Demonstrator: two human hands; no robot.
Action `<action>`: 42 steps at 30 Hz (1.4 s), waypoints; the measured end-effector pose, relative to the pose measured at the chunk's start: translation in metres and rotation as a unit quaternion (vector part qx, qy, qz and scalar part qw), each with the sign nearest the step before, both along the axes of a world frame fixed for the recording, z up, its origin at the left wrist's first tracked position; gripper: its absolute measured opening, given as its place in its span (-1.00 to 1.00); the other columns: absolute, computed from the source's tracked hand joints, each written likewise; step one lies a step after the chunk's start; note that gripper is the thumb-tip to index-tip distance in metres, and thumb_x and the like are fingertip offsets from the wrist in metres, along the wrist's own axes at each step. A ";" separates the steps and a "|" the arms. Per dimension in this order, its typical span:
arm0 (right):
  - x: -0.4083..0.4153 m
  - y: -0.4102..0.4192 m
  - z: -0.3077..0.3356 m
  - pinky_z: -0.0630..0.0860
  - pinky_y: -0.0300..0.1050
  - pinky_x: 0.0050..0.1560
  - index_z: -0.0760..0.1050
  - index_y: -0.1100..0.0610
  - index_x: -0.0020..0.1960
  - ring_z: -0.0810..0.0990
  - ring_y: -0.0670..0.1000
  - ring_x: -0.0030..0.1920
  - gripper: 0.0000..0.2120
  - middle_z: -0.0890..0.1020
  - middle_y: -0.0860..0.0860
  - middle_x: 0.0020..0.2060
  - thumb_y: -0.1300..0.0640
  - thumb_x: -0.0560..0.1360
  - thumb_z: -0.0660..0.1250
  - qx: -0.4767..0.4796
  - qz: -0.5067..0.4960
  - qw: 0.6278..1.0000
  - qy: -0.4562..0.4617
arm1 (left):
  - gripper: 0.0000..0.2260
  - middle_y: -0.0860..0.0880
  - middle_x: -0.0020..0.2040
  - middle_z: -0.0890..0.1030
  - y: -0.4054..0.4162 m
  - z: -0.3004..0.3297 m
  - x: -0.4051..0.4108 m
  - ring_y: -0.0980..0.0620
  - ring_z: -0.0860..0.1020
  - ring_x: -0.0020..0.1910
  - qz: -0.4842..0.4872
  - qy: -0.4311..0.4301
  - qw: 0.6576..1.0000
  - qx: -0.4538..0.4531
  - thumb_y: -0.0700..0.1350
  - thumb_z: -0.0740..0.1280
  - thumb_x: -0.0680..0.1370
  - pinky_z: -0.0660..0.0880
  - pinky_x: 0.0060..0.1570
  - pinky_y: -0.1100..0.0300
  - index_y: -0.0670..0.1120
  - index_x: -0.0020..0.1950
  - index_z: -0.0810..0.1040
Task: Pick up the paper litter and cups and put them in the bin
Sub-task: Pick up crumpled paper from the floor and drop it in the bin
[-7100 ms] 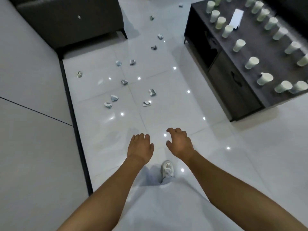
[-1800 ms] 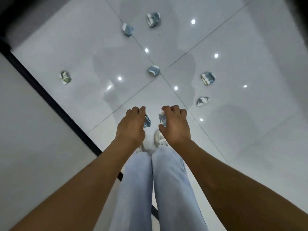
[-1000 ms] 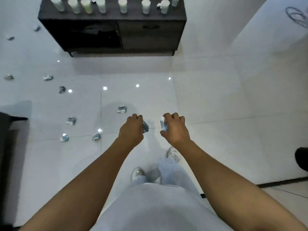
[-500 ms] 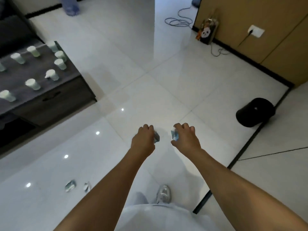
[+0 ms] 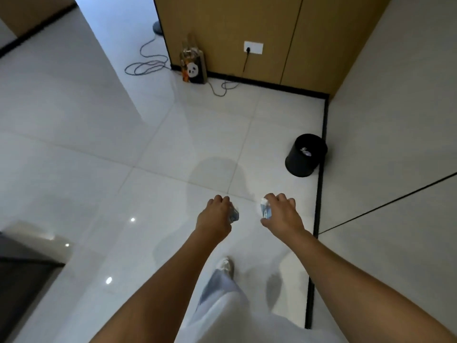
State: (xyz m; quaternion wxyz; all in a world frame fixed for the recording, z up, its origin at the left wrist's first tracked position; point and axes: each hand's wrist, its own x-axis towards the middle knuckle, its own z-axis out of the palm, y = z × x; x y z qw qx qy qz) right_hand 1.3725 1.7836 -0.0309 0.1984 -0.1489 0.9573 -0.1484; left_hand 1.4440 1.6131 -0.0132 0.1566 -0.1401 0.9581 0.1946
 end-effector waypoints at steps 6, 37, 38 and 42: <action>-0.092 -0.013 0.006 0.47 -0.04 -0.02 0.35 0.04 0.31 0.32 0.13 0.20 -0.51 0.43 0.05 0.16 0.10 0.43 0.41 -0.017 -0.087 0.996 -0.010 | -0.46 -0.04 0.30 0.37 -0.026 0.009 -0.125 -0.03 0.34 0.29 -0.093 -0.024 0.995 -0.018 -0.20 0.36 0.47 0.48 0.00 0.11 -0.08 0.41 0.27; -0.577 0.132 -0.054 0.40 -0.05 0.14 0.34 0.09 0.36 0.40 0.18 0.19 -0.49 0.45 0.13 0.22 0.10 0.45 0.41 -0.011 -0.235 0.970 -0.065 | -0.42 -0.08 0.35 0.36 0.115 -0.054 -0.667 -0.04 0.35 0.32 -0.226 -0.107 0.968 0.000 -0.18 0.39 0.49 0.47 0.20 0.11 -0.11 0.46 0.23; -0.590 0.134 -0.060 0.41 -0.05 0.13 0.34 0.09 0.37 0.40 0.18 0.20 -0.48 0.45 0.13 0.23 0.10 0.45 0.41 -0.015 -0.248 0.966 -0.070 | -0.43 -0.08 0.34 0.37 0.118 -0.060 -0.684 -0.03 0.36 0.31 -0.230 -0.108 0.967 0.000 -0.18 0.39 0.49 0.48 0.19 0.11 -0.11 0.45 0.24; -0.635 0.140 -0.088 0.41 -0.03 0.13 0.33 0.11 0.39 0.38 0.21 0.22 -0.45 0.43 0.15 0.27 0.10 0.45 0.41 -0.033 -0.282 0.954 -0.095 | -0.45 -0.08 0.32 0.37 0.128 -0.082 -0.742 -0.03 0.37 0.29 -0.251 -0.129 0.959 0.002 -0.17 0.39 0.49 0.48 0.15 0.13 -0.10 0.42 0.26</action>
